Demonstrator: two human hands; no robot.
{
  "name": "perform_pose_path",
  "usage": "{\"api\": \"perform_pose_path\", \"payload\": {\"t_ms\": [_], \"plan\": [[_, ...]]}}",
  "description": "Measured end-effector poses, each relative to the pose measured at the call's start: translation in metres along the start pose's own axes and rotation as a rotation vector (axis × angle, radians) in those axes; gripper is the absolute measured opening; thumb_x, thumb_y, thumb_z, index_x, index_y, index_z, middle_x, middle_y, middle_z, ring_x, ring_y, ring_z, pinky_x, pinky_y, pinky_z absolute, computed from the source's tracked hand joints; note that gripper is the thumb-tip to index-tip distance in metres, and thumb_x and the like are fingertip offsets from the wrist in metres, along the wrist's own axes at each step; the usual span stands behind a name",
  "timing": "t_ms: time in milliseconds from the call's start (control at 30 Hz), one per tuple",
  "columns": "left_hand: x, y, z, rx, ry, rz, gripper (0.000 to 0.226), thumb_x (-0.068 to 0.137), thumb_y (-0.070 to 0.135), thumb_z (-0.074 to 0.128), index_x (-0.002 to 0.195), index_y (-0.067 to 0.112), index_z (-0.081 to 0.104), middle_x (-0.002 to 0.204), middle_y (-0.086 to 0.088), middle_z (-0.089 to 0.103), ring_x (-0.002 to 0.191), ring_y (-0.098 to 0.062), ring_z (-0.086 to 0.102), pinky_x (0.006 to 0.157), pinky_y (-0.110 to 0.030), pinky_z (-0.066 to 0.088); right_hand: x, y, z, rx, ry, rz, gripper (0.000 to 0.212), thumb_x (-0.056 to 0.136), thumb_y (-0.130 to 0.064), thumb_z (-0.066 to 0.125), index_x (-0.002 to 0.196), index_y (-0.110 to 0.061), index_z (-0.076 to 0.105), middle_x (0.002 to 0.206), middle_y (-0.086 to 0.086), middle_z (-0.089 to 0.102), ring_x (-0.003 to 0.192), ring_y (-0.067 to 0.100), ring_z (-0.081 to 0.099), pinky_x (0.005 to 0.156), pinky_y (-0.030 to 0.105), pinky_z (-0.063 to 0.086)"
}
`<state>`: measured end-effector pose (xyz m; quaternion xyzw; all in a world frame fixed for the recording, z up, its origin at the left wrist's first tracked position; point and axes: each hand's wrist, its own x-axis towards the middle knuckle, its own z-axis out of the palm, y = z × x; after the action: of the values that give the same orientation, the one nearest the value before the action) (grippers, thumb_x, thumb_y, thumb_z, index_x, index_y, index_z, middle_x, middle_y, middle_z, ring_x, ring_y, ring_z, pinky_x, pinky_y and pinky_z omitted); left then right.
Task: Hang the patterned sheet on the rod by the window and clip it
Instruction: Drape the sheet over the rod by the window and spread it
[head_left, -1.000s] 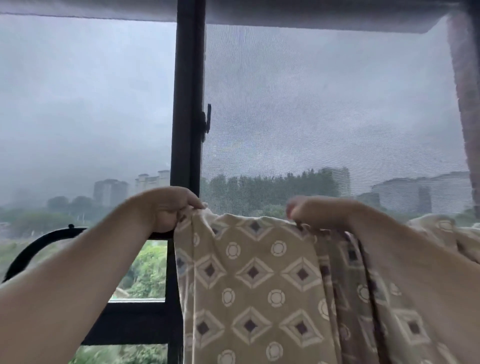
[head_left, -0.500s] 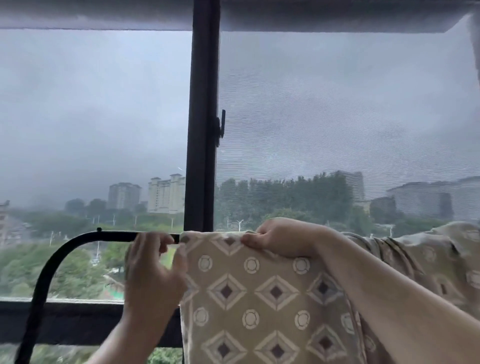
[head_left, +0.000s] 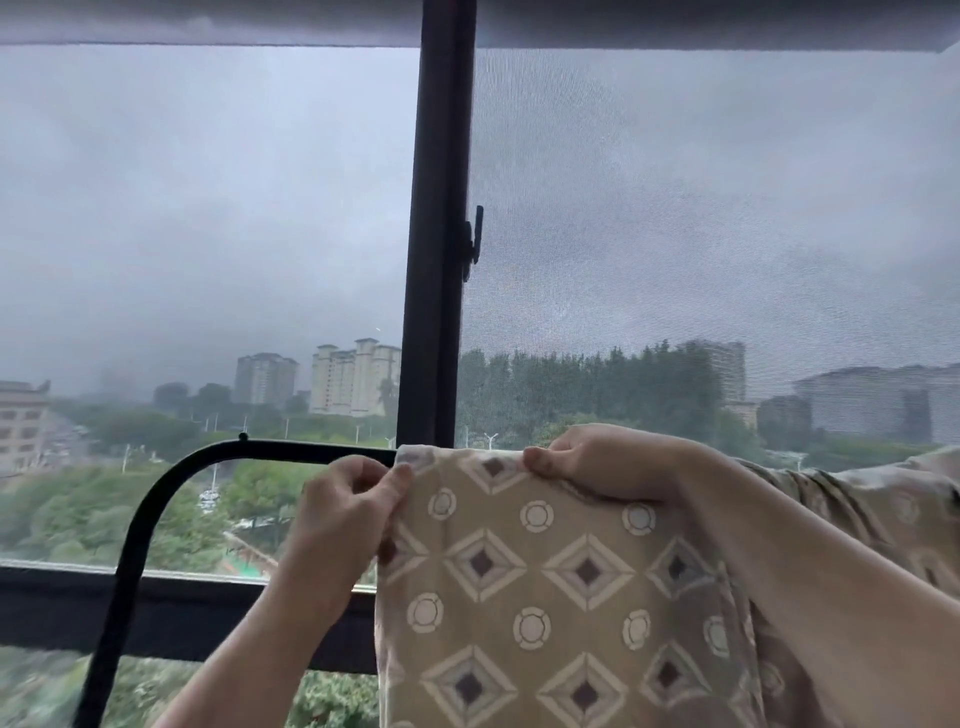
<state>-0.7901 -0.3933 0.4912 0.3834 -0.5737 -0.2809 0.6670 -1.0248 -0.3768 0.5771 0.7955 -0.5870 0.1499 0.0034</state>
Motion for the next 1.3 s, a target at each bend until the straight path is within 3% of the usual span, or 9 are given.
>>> {"api": "perform_pose_path", "payload": {"t_ms": [133,267,467,567,667,833,967,1133,1300], "plan": [[-0.006,-0.004,0.004,0.476,0.201,0.242,0.021,0.080,0.030,0.075,0.073,0.019,0.059,0.067,0.004,0.063,0.064,-0.015,0.061,0.061,-0.034,0.049,0.004,-0.001,0.001,0.006,-0.010,0.006,0.055,0.093,-0.070,0.031,0.077,-0.033,0.068,0.086,-0.014,0.070,0.085,0.005,0.065,0.090,0.032,0.049],[0.002,0.000,0.003,-0.099,0.016,-0.115,0.013,0.085,0.014,0.072,0.085,0.004,0.063,0.075,-0.011,0.067,0.060,-0.020,0.064,0.056,-0.035,0.057,0.005,-0.002,0.001,-0.004,-0.017,0.015,0.051,0.096,-0.067,0.030,0.073,-0.037,0.065,0.085,-0.018,0.065,0.084,0.002,0.061,0.089,0.031,0.046],[0.003,0.007,0.004,-0.298,-0.291,-0.336,0.018,0.094,0.011,0.056,0.099,-0.002,0.067,0.088,-0.019,0.073,0.073,-0.028,0.069,0.067,-0.035,0.057,0.006,-0.002,0.001,0.014,-0.006,0.027,0.051,0.094,-0.069,0.034,0.074,-0.036,0.067,0.088,-0.016,0.069,0.085,0.005,0.064,0.090,0.031,0.048],[0.000,0.018,0.006,-0.382,-0.302,-0.280,0.021,0.099,0.009,0.049,0.091,-0.001,0.065,0.071,-0.014,0.071,0.055,-0.021,0.067,0.048,-0.028,0.055,0.006,-0.002,0.000,0.024,-0.008,0.043,0.052,0.092,-0.071,0.037,0.076,-0.034,0.069,0.087,-0.014,0.071,0.084,0.006,0.066,0.089,0.032,0.050],[0.018,0.029,0.002,0.078,-0.122,0.019,0.030,0.098,0.012,0.052,0.070,0.007,0.060,0.045,0.002,0.056,0.038,-0.013,0.051,0.037,-0.023,0.040,0.006,-0.004,-0.005,-0.015,-0.035,0.053,0.062,0.088,-0.077,0.033,0.083,-0.030,0.073,0.091,-0.010,0.073,0.084,0.008,0.068,0.090,0.032,0.052],[0.085,0.045,-0.021,0.854,0.119,0.404,0.031,0.089,0.021,0.053,0.060,0.017,0.045,0.079,-0.008,0.065,0.079,-0.031,0.060,0.071,-0.037,0.050,0.003,-0.011,-0.013,-0.071,-0.016,0.024,0.061,0.091,-0.074,0.028,0.081,-0.032,0.070,0.093,-0.011,0.072,0.087,0.007,0.068,0.086,0.029,0.052],[0.122,0.036,-0.046,0.983,0.028,0.295,0.026,0.089,0.020,0.049,0.063,0.019,0.046,0.098,-0.017,0.067,0.085,-0.031,0.056,0.076,-0.035,0.046,0.004,-0.004,-0.009,-0.122,0.064,0.000,0.039,0.094,-0.064,0.042,0.086,-0.034,0.065,0.091,-0.015,0.068,0.088,0.007,0.064,0.083,0.030,0.050],[0.128,0.046,-0.066,0.987,0.017,0.251,0.021,0.095,0.021,0.048,0.078,0.015,0.059,0.093,-0.010,0.062,0.095,-0.029,0.057,0.074,-0.032,0.040,0.019,-0.018,0.002,-0.001,0.269,-0.077,0.038,0.097,-0.041,0.052,0.064,-0.025,0.062,0.064,-0.009,0.064,0.059,0.001,0.057,0.064,0.028,0.048],[0.131,0.040,-0.105,0.908,-0.099,0.099,0.025,0.096,0.014,0.051,0.074,0.006,0.061,0.078,-0.011,0.061,0.084,-0.028,0.056,0.065,-0.030,0.035,0.044,-0.041,0.013,0.134,0.132,-0.082,0.046,0.097,-0.046,0.051,0.068,-0.011,0.054,0.060,-0.003,0.051,0.056,0.012,0.044,0.060,0.032,0.039]]}}
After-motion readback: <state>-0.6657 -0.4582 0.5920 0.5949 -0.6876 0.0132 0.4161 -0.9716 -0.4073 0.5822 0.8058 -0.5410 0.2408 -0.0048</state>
